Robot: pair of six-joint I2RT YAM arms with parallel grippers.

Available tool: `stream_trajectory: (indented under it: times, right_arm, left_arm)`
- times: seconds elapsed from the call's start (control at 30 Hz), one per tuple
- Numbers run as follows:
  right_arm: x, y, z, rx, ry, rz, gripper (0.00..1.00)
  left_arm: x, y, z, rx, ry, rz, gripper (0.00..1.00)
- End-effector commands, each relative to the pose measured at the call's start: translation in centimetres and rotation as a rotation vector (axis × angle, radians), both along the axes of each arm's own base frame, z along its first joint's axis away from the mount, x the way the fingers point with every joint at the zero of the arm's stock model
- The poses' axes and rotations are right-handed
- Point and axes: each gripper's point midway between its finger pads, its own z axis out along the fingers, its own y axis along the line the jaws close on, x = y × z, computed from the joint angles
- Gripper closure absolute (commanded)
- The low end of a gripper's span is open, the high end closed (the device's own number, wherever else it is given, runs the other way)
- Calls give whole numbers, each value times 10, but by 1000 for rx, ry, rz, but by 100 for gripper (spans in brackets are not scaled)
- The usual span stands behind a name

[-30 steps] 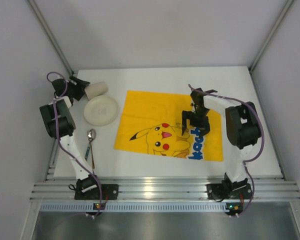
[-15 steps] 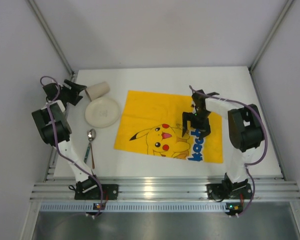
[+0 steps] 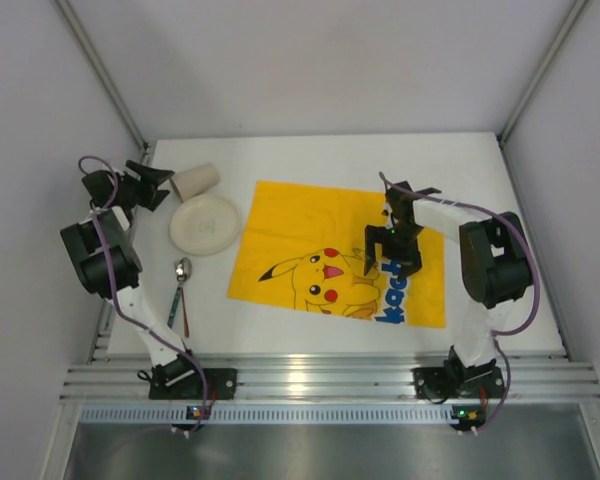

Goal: Set the dinner table for one person

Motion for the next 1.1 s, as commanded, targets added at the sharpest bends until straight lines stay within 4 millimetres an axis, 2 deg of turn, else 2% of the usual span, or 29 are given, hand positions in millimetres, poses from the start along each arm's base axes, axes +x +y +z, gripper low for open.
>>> stream_trajectory:
  times: [0.0, 0.03, 0.07, 0.1, 0.2, 0.23, 0.3, 0.33, 0.37, 0.4, 0.43, 0.5, 0.53, 0.57, 0.6, 0.63, 0.67, 0.73, 0.77, 0.8, 0.83, 0.9, 0.93, 0.97, 1.03, 1.07]
  right_arm:
    - [-10, -3, -36, -14, 31, 33, 0]
    - [-10, -3, -35, -15, 29, 30, 0]
    - [-11, -3, -35, -16, 29, 30, 0]
    - [-9, -3, -35, -17, 22, 29, 0]
    - [-8, -5, -36, -27, 14, 28, 0]
    - [-6, -6, -37, -35, 7, 31, 0]
    - [-2, -13, -41, -75, 2, 50, 0]
    - [7, -15, -39, -84, -16, 54, 0]
    - [11, -16, -38, -92, -24, 61, 0]
    - [22, -17, -34, -100, -42, 61, 0]
    - [29, -17, -32, -104, -57, 71, 0]
    - [41, -21, -28, -138, -77, 86, 0]
    - [58, -19, -19, -144, -121, 92, 0]
    - [65, -24, -15, -177, -139, 112, 0]
    - [82, -23, -9, -190, -175, 119, 0]
    - [91, -26, -7, -206, -190, 119, 0]
    - [97, -28, -5, -221, -198, 119, 0]
    - [119, -25, -3, -222, -234, 109, 0]
    - [126, -25, -2, -221, -241, 106, 0]
    - [137, -21, 0, -216, -259, 105, 0]
    - [141, -18, 2, -214, -261, 102, 0]
    - [139, -19, 8, -215, -254, 95, 0]
    - [134, -21, 8, -217, -243, 92, 0]
    - [128, -21, 8, -214, -231, 93, 0]
    - [101, -29, 4, -224, -186, 85, 0]
    - [95, -29, 8, -207, -204, 83, 0]
  left_arm:
    - [17, -18, 20, -73, -102, -48, 21]
    - [25, -21, 30, -69, -168, -63, 21]
    - [32, -32, 25, -103, -173, -101, 22]
    - [36, -37, 28, -146, -178, -107, 23]
    - [55, -55, 28, -162, -197, -147, 32]
    - [59, -59, 28, -160, -195, -152, 43]
    - [66, -68, 28, -153, -190, -165, 57]
    - [67, -69, 28, -148, -186, -166, 68]
    - [67, -75, 29, -150, -163, -172, 88]
    - [66, -74, 28, -120, -158, -170, 96]
    - [65, -75, 35, -100, -159, -168, 100]
    - [56, -77, 26, -61, -102, -174, 100]
    - [53, -77, 26, -48, -92, -175, 100]
    - [48, -79, 34, -29, -89, -179, 100]
    - [40, -80, 27, 2, -45, -187, 100]
    - [35, -79, 25, 28, -16, -177, 100]
    - [30, -82, 36, 68, -14, -180, 100]
    - [13, -85, 29, 138, 60, -194, 100]
    - [8, -90, 41, 173, 50, -198, 100]
    - [2, -93, 44, 199, 52, -214, 100]
    - [-7, -95, 54, 208, 63, -217, 100]
    - [-16, -97, 60, 220, 70, -216, 100]
    - [-23, -99, 76, 235, 45, -206, 100]
    - [-30, -101, 70, 231, 61, -192, 100]
    - [-39, -114, 83, 242, 28, -201, 100]
    - [-45, -120, 80, 248, 38, -213, 100]
